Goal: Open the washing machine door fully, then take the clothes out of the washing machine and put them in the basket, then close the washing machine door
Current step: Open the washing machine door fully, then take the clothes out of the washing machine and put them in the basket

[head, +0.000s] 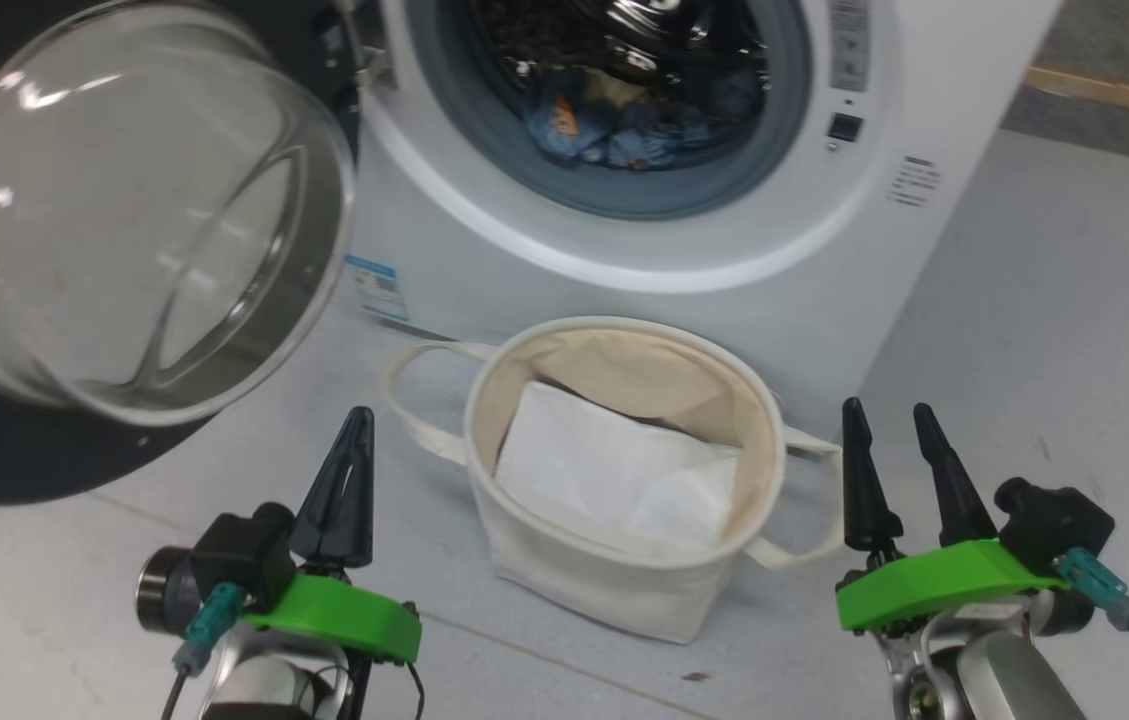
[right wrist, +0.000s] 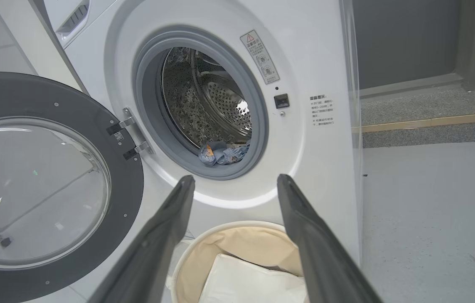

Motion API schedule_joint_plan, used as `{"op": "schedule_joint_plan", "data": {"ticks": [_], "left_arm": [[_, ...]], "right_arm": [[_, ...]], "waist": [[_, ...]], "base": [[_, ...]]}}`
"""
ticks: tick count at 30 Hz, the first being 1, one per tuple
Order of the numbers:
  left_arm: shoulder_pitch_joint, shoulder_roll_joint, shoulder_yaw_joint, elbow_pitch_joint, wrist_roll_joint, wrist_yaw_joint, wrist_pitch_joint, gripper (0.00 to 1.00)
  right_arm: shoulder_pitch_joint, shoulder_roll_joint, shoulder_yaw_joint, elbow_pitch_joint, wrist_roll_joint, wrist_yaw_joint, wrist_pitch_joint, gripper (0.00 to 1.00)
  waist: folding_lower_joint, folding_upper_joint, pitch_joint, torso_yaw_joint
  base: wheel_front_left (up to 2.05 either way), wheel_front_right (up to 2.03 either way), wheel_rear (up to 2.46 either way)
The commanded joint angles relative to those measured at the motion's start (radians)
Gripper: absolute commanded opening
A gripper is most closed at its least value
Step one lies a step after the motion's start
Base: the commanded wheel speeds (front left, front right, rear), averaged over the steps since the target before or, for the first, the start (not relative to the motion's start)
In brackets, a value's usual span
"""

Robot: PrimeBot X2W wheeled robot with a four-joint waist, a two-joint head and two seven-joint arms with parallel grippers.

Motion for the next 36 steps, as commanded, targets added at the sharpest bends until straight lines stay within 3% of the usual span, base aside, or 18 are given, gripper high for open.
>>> {"op": "schedule_joint_plan", "data": {"ticks": [1,14,15,16,17,36], "left_arm": [[-0.018,0.016,0.021,-0.043,0.007,-0.004,-0.016,0.0],[-0.003,0.018,-0.002,-0.041,0.025,-0.028,-0.031,0.0],[-0.001,0.019,-0.001,-0.036,0.023,-0.032,-0.032,0.03],[0.001,0.021,0.0,-0.031,0.024,-0.033,-0.032,0.12],[0.003,0.023,-0.001,-0.024,0.028,-0.034,-0.032,1.0],[0.032,0.011,0.054,-0.01,0.046,-0.033,-0.032,1.0]], "right_arm": [[-0.015,0.007,0.009,-0.044,0.0,0.0,-0.012,1.0],[-0.009,0.007,-0.01,-0.054,0.002,0.0,-0.012,1.0],[-0.008,0.007,-0.012,-0.053,0.003,0.0,-0.012,1.0],[-0.007,0.007,-0.014,-0.05,0.002,0.0,-0.012,1.0],[-0.007,0.007,-0.017,-0.047,0.001,0.0,-0.012,1.0],[0.005,0.007,-0.055,0.008,-0.046,0.0,-0.012,1.0]], "waist": [[0.0,-0.0001,0.013,-0.054],[0.0,-0.0001,0.032,-0.159],[0.0,-0.0001,0.032,-0.164],[0.0,-0.0001,0.032,-0.168],[0.0,-0.0001,0.031,-0.172],[0.0,-0.0001,0.034,-0.22]], "base": [[0.0,0.0,0.0],[0.0,0.0,0.0],[0.0,0.0,0.0],[0.0,0.0,0.0],[0.0,0.0,0.0],[0.0,0.0,0.0]]}}
